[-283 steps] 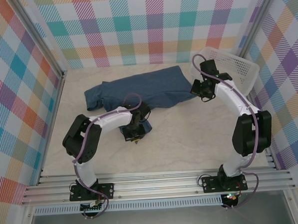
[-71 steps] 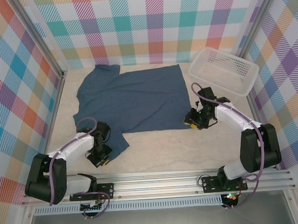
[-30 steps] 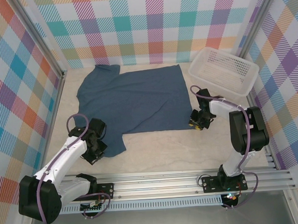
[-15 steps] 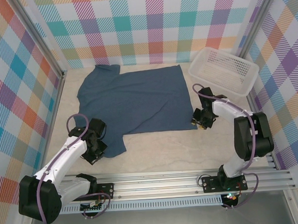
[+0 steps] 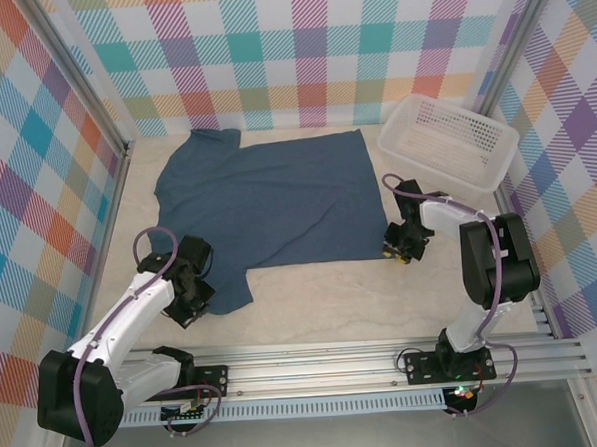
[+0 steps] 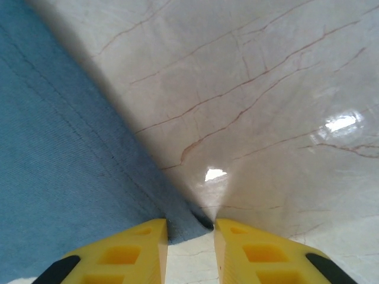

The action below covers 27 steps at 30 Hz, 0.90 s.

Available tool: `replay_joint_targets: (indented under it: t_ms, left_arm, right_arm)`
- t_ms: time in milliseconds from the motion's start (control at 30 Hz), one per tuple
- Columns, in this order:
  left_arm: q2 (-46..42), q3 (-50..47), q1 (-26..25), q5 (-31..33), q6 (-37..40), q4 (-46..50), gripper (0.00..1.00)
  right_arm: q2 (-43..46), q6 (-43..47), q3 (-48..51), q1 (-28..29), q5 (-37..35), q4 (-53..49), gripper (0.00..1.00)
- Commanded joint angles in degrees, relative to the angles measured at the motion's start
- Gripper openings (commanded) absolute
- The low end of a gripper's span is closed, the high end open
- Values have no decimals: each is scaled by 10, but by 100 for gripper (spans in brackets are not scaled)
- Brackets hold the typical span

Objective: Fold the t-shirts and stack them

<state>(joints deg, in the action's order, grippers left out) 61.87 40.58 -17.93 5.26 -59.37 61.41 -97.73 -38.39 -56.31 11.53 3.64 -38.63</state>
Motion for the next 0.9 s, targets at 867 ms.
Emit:
replay_joint_targets:
  t_ms: [867]
  left_arm:
    - [-94,101,-217,73,-250,245,0]
  right_arm:
    - [196,39,79,25,-18,-129,0]
